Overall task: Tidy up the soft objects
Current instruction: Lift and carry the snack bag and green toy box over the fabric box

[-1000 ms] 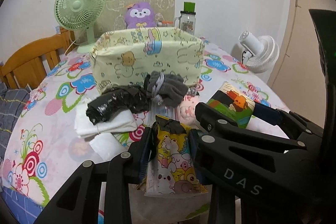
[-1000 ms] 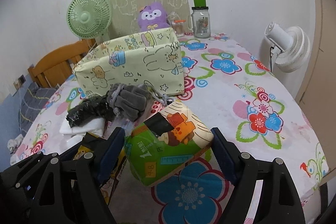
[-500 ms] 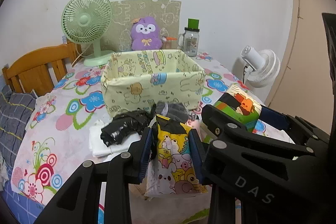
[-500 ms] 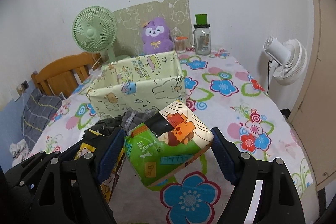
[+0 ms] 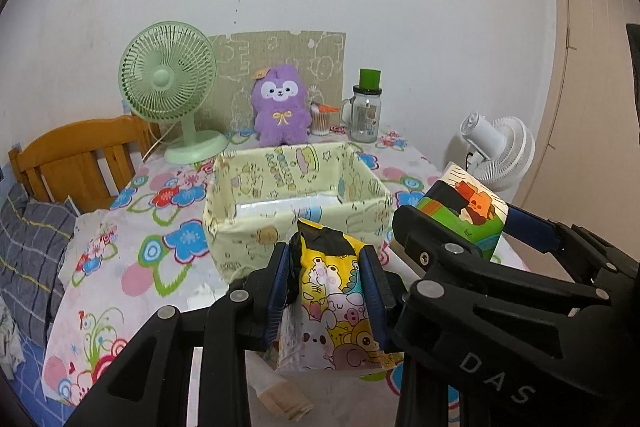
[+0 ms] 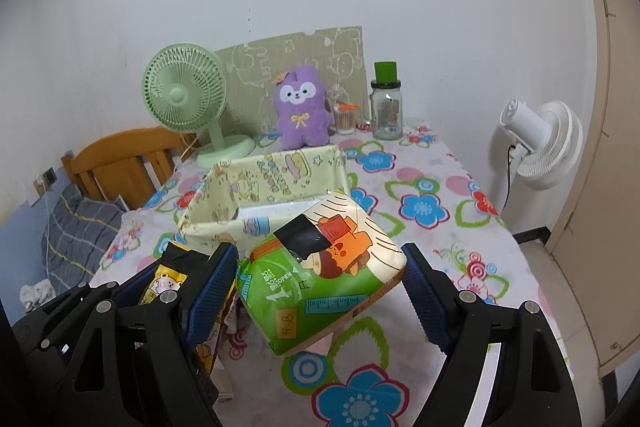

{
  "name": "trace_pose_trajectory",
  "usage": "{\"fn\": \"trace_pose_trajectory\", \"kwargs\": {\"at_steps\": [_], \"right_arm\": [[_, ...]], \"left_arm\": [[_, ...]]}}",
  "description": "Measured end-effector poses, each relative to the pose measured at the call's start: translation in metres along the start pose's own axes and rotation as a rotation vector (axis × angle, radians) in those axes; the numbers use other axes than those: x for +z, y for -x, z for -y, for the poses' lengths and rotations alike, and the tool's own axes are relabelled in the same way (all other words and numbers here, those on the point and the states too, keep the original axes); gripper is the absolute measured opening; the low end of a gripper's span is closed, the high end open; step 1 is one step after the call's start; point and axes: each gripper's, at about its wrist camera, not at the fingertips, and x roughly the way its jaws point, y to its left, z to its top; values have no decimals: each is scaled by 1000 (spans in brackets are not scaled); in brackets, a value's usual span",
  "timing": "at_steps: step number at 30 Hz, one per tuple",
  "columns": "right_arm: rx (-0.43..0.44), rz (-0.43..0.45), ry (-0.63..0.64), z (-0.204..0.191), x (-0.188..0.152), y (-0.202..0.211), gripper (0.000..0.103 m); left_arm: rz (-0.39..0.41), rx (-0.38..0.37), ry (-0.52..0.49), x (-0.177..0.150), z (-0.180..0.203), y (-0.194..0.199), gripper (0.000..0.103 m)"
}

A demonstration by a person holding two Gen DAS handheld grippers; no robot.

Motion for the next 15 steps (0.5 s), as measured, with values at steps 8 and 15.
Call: {"fn": "trace_pose_trajectory", "kwargs": {"at_steps": [8, 15], "right_arm": [[2, 24, 9, -4, 22, 2, 84], [7, 34, 14, -10, 36, -4, 84]], "left_arm": [[31, 5, -3, 21, -4, 1, 36], [43, 13, -9, 36, -7, -5, 36]]}}
